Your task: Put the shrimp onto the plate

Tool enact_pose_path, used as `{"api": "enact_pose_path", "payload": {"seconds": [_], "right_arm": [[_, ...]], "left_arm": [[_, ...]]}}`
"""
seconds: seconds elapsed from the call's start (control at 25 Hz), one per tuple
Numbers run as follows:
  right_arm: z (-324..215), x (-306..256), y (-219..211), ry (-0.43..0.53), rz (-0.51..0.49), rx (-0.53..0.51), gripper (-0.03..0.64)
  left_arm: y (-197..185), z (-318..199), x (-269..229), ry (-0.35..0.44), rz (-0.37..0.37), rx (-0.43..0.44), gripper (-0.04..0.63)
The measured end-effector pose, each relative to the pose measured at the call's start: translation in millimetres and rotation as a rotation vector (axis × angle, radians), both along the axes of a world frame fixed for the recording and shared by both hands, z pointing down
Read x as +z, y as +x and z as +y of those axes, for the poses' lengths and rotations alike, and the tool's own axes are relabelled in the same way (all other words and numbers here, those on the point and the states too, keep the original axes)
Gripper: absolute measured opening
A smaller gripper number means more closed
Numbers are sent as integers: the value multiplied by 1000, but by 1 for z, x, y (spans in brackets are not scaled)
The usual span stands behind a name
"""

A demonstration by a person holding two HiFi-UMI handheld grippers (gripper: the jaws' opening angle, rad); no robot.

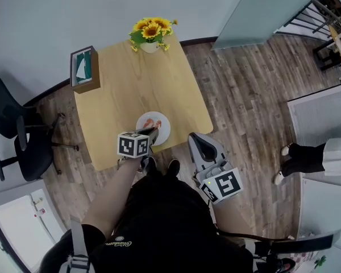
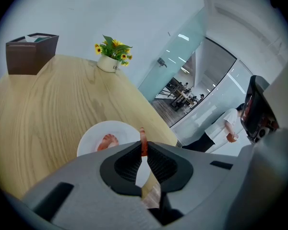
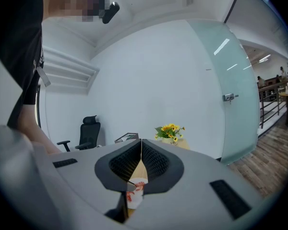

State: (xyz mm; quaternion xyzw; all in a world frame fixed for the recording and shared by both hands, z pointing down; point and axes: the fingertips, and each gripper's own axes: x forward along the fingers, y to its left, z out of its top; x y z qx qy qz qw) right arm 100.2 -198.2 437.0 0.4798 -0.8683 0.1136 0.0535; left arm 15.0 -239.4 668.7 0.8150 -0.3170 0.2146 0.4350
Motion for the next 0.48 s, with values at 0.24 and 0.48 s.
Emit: {"api": "enact_pose_path", "payload": {"seconds": [0.24, 0.48], "right_arm": [[-2, 4, 3, -14, 5, 12, 6], [-3, 5, 5, -22, 10, 23, 6]], "left_arm": [[4, -7, 15, -62, 21, -8, 37], [3, -7, 25, -163, 98, -53, 37]]}}
